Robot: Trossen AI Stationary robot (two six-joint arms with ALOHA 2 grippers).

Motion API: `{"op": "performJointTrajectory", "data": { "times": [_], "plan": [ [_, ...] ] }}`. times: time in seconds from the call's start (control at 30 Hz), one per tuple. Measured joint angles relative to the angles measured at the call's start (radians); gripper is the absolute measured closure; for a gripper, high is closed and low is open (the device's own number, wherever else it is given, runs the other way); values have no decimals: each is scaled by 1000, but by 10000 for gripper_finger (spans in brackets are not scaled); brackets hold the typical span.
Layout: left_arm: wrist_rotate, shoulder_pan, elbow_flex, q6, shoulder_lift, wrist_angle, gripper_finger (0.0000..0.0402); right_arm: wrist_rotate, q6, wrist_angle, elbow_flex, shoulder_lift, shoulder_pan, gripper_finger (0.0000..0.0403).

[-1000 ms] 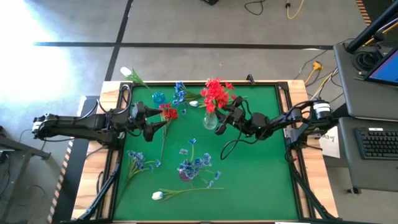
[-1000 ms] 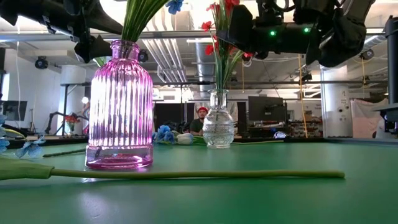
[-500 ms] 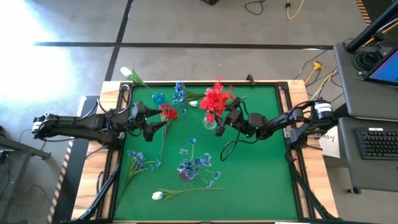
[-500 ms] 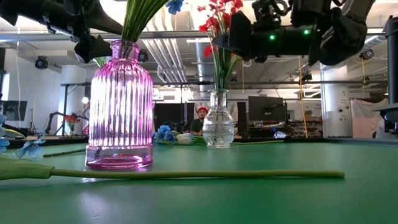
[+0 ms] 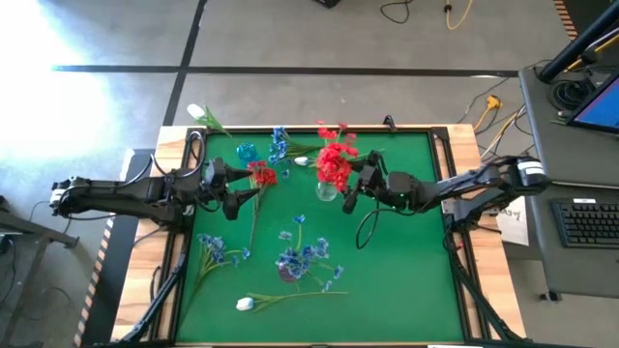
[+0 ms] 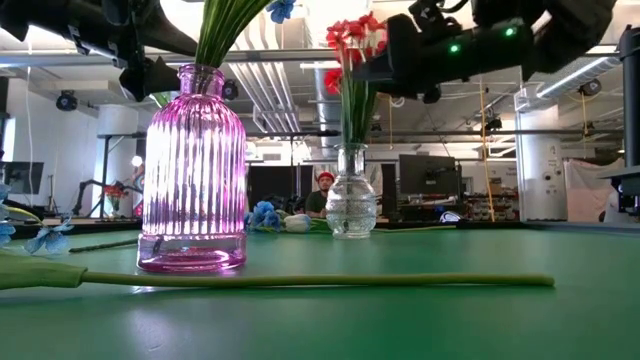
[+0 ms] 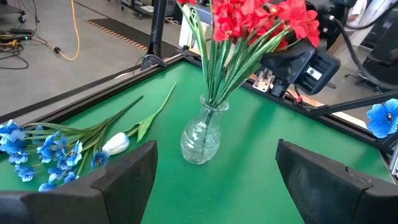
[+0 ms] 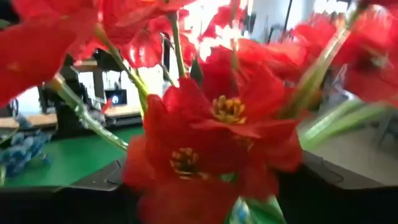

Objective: Sort flowers into vase by color
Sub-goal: Put the right red flowers into the transparent vase, then put the bottom blue flowers into the violet vase

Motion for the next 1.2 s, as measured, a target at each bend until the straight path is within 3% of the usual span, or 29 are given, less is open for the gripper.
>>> {"op": "performJointTrajectory", "data": {
  "times": [0.4,0.77,1.2],
  "plan": [
    [0,0,0,-18,4,-5,86,-7,151,-385,0,-224,0,112],
    [0,0,0,-69,35,-66,86,-12,226,-546,0,-306,3,110],
    [3,0,0,-254,95,-238,86,-54,346,-863,100,-349,5,110]
  ]
}}
